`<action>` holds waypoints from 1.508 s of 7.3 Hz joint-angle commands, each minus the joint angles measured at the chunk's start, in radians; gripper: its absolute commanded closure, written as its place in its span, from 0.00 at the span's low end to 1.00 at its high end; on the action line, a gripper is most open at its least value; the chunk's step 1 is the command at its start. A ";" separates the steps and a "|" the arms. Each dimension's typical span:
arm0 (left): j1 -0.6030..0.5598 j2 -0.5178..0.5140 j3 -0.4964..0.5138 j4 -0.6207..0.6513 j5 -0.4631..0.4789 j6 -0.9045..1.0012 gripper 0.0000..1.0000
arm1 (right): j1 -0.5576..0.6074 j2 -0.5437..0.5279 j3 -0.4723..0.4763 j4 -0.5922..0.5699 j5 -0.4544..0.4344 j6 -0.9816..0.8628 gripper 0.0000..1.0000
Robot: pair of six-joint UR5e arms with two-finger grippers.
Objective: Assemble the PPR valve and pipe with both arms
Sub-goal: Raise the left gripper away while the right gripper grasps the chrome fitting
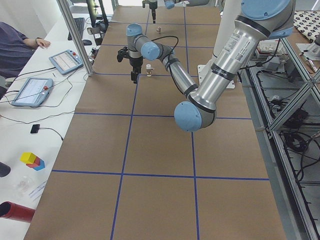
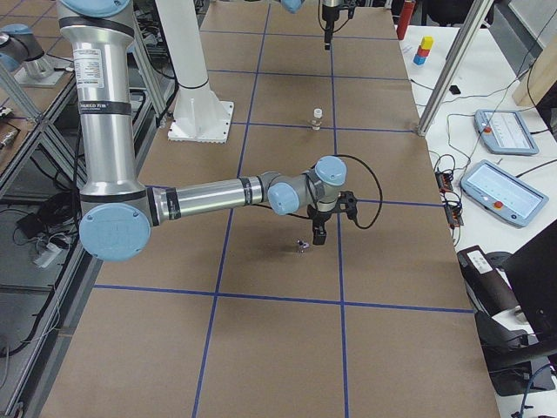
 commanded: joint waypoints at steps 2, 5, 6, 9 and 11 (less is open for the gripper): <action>0.003 0.000 -0.002 0.000 0.000 -0.003 0.00 | -0.021 0.007 -0.084 0.001 0.005 -0.105 0.03; 0.004 -0.003 0.001 -0.003 0.000 -0.003 0.00 | -0.055 0.005 -0.081 -0.001 0.004 -0.109 0.13; 0.003 -0.001 0.001 -0.003 -0.001 -0.003 0.00 | -0.072 0.005 -0.081 -0.001 0.002 -0.111 0.17; 0.004 -0.003 0.002 -0.005 -0.001 -0.003 0.00 | -0.073 -0.004 -0.080 -0.001 -0.001 -0.113 0.27; 0.004 -0.006 0.002 -0.005 -0.001 -0.006 0.00 | -0.072 -0.008 -0.083 -0.002 -0.002 -0.143 0.31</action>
